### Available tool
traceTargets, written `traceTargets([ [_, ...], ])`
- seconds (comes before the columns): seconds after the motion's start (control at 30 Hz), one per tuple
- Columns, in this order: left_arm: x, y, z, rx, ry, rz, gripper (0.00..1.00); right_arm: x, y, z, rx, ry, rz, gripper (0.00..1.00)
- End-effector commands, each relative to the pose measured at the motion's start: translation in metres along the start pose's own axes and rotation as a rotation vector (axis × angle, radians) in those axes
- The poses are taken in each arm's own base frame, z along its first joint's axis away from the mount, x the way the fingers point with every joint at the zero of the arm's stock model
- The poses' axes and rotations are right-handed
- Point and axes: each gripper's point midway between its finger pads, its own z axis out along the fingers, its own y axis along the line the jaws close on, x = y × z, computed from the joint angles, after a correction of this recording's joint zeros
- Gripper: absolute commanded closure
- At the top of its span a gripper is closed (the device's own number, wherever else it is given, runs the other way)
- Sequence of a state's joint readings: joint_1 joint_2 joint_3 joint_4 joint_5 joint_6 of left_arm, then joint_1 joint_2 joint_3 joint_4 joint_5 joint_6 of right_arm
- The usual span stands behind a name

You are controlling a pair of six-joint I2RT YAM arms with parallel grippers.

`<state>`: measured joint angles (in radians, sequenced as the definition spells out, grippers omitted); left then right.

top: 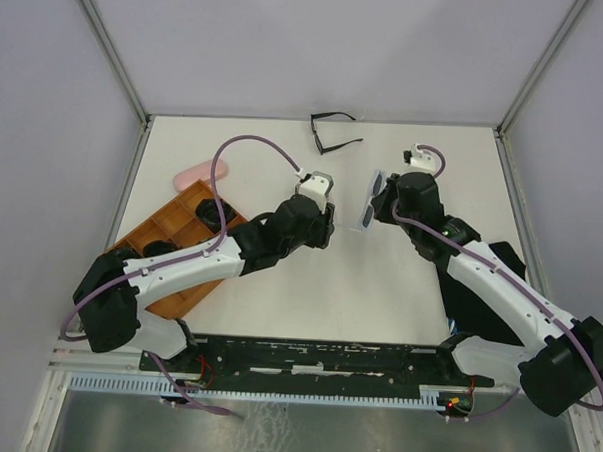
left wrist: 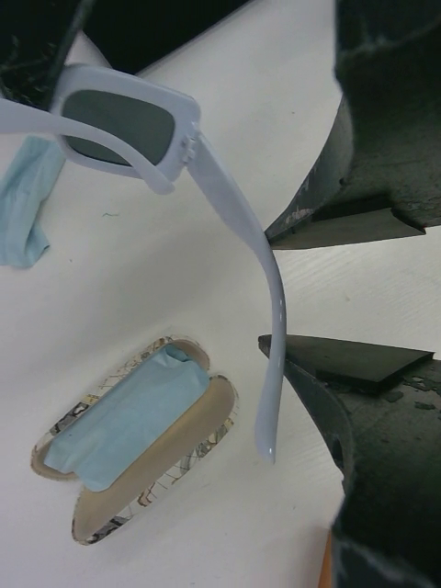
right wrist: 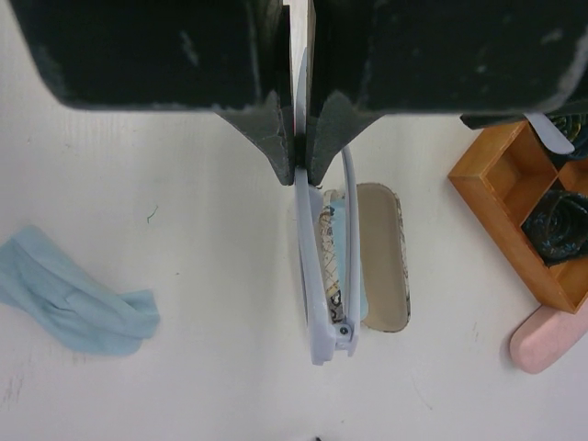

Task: Organize the sunglasses
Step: Fold the sunglasses.

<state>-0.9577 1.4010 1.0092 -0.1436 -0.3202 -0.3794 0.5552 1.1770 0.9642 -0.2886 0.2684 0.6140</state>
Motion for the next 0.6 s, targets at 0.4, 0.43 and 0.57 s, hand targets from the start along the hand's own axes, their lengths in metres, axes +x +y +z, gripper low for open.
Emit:
traceTargets([
  [0.4, -0.034, -0.005, 0.02, -0.054, -0.063, 0.065, 0.51, 0.003, 0.018, -0.007, -0.138, 0.0, -0.041, 1.0],
  [0.43, -0.035, -0.005, 0.021, -0.056, -0.062, 0.068, 0.51, 0.004, 0.02, -0.008, -0.15, 0.003, -0.047, 1.0],
  [0.57, -0.038, -0.008, 0.025, -0.057, -0.052, 0.081, 0.51, 0.006, 0.024, -0.007, -0.175, 0.014, -0.056, 1.0],
])
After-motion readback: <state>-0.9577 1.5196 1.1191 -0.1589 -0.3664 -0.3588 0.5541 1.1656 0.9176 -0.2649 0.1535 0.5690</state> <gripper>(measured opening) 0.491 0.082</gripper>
